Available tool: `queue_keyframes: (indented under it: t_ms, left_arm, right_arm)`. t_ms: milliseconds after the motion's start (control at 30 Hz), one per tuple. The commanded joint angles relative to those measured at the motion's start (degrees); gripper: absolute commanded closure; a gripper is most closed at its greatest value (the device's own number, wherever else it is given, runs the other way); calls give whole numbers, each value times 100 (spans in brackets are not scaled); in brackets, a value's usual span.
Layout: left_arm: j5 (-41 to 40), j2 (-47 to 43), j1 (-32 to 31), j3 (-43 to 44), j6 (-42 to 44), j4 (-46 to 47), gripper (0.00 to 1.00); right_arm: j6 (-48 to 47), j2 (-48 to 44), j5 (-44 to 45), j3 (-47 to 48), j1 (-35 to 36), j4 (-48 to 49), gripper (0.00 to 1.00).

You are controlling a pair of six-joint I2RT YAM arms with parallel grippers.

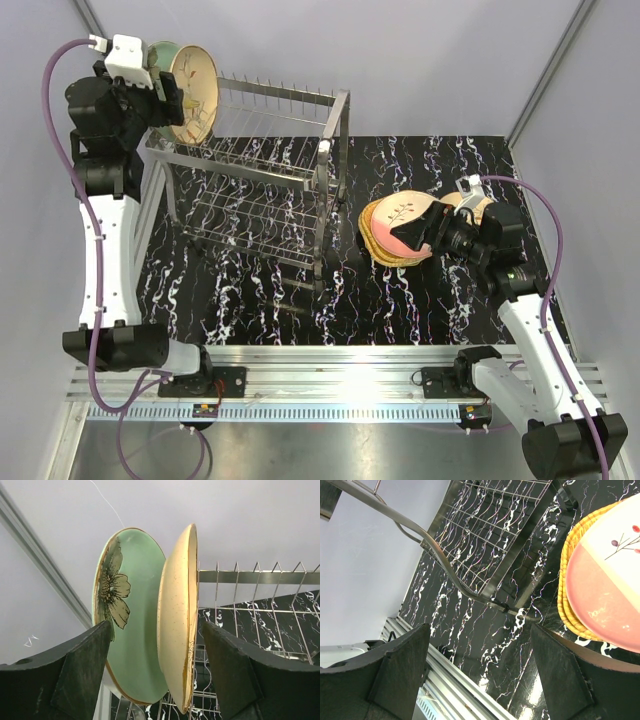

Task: Load the plates into the dish rack
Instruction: Insert the plate into the dish rack

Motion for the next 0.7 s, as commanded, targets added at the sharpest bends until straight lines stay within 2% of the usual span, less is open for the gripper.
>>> queue_keyframes:
  t_ms: [0, 233, 667]
  left_arm:
    - [-458, -187, 103, 235, -54, 273, 21]
    - [-721, -336, 95, 200, -46, 238, 15]
    - [-581, -293, 95, 112, -178, 168, 14]
  right_arm:
    - [-116, -122, 56, 164, 80, 26, 11]
    - [-134, -149, 47, 199, 98, -18, 11]
    - [-177, -175, 82, 190, 142, -62, 11]
